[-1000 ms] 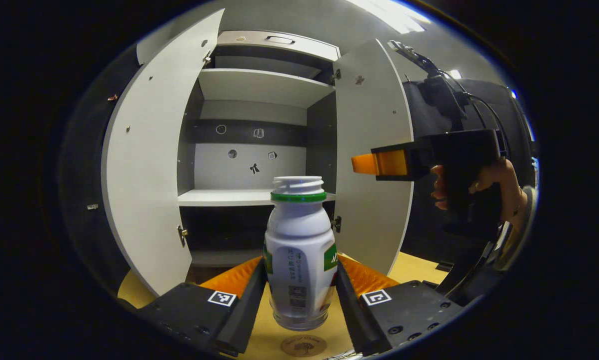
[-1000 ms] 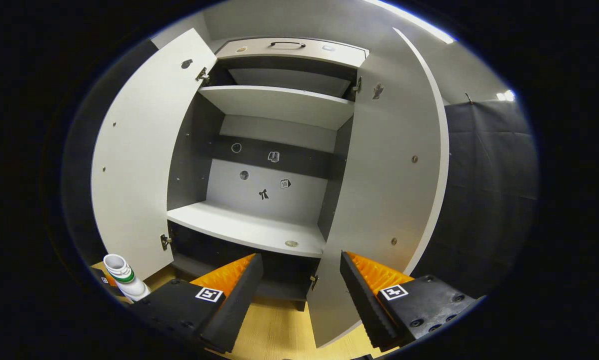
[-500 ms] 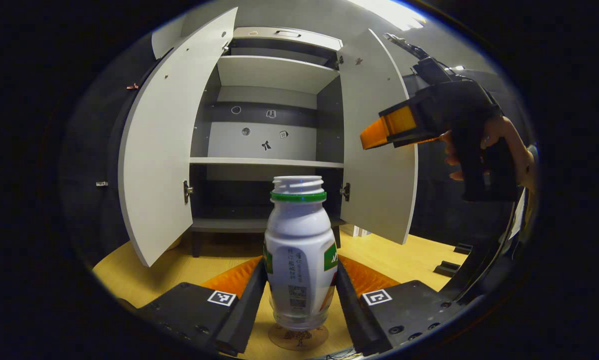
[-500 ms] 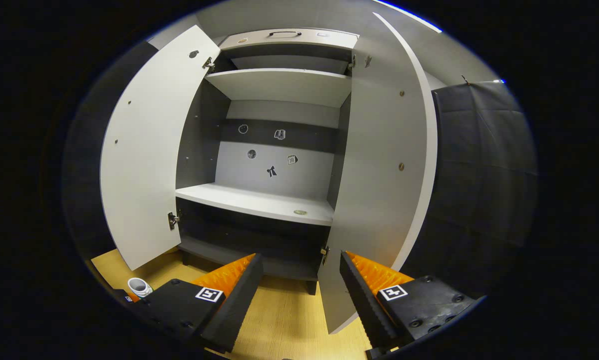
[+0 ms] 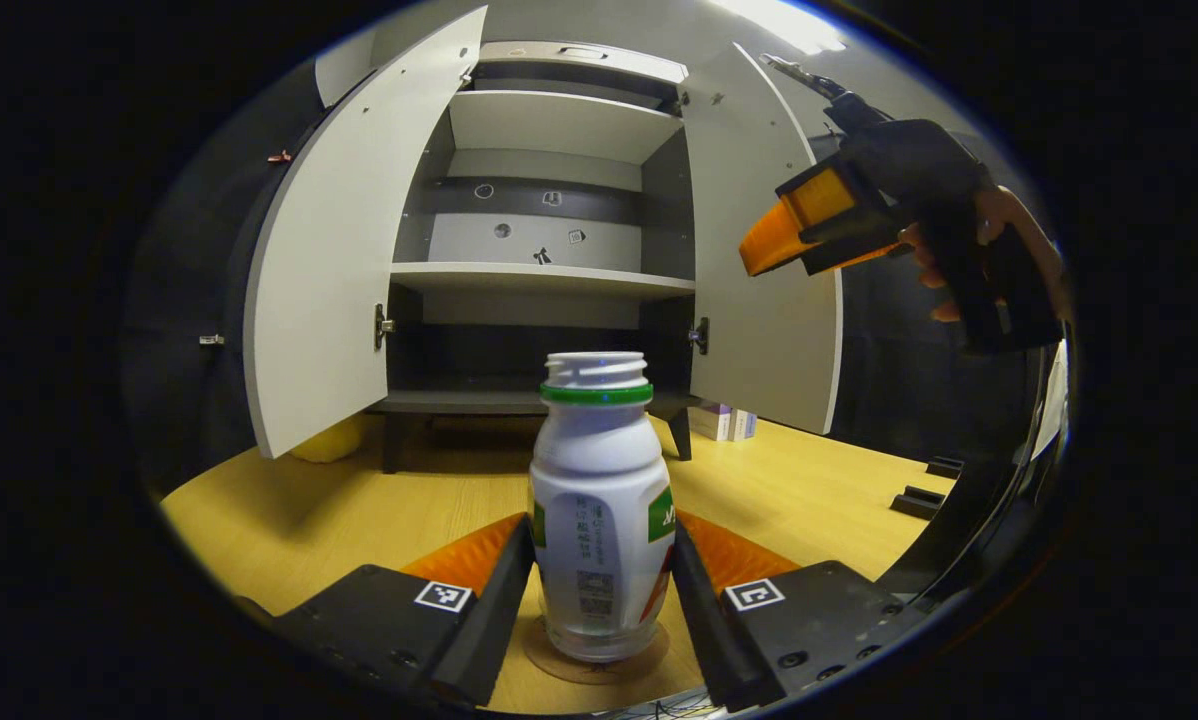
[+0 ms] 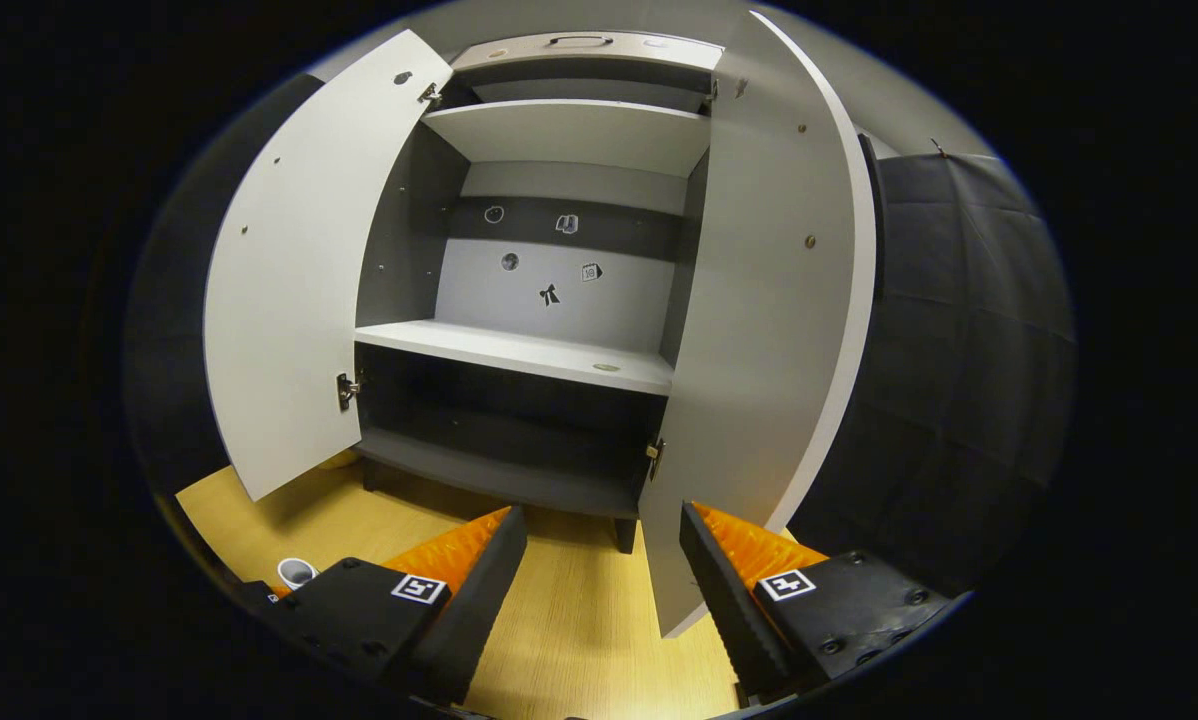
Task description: Grasp the bottle in the cabinet with the left hand and place it on the coaster, then close the right door with the right hand and the left door with the left hand.
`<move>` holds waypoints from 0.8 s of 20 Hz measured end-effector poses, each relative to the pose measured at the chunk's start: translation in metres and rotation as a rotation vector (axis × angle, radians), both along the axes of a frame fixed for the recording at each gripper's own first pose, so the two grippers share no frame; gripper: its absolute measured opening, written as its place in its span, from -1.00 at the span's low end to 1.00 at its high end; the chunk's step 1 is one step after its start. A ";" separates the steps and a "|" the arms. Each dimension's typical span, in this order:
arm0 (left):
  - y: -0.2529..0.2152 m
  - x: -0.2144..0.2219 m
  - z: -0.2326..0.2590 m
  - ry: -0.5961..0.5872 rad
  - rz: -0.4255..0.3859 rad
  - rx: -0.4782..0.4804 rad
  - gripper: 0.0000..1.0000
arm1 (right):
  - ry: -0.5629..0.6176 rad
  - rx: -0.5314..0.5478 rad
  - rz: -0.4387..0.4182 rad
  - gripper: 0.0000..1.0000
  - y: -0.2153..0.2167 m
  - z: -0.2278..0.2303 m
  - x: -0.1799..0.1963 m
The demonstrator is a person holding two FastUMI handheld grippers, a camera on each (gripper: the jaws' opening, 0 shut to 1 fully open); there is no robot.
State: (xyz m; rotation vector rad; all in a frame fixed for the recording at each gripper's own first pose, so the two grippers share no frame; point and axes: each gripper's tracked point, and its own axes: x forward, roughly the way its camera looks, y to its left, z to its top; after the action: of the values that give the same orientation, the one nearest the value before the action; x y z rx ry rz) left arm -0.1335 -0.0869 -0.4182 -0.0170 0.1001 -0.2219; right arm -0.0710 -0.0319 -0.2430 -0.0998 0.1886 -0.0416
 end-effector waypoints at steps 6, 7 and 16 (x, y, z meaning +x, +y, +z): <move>-0.001 -0.001 -0.004 -0.032 -0.021 0.021 0.55 | -0.007 0.009 -0.011 0.94 0.005 0.003 -0.006; 0.000 0.000 -0.003 -0.036 -0.022 0.012 0.55 | -0.004 0.007 -0.008 0.94 0.008 0.002 -0.006; 0.000 -0.001 -0.014 0.003 -0.048 -0.006 0.89 | 0.011 -0.019 0.005 0.95 0.018 0.002 -0.005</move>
State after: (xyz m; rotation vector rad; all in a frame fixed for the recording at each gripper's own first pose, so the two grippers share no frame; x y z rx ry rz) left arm -0.1348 -0.0868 -0.4322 -0.0208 0.1032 -0.2705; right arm -0.0756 -0.0134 -0.2409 -0.1195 0.1988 -0.0383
